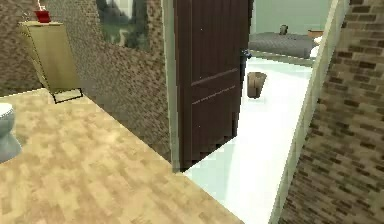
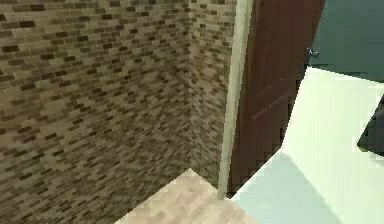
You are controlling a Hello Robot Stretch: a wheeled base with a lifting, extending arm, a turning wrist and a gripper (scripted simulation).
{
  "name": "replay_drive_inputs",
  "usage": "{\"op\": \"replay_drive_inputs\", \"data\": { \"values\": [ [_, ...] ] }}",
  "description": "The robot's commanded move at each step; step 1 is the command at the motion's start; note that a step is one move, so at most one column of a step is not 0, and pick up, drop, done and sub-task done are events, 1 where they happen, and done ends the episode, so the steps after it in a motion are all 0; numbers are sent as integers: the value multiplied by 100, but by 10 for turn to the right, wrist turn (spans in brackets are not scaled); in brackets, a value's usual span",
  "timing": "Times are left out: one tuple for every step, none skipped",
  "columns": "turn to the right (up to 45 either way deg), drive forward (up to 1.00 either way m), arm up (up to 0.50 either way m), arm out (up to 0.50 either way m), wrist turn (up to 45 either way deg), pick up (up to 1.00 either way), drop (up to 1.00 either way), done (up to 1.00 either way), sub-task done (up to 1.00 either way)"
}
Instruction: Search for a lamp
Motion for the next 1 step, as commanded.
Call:
{"op": "replay_drive_inputs", "data": {
  "values": [
    [60, 0, 0, 0, 0, 0, 0, 0, 0]
  ]
}}
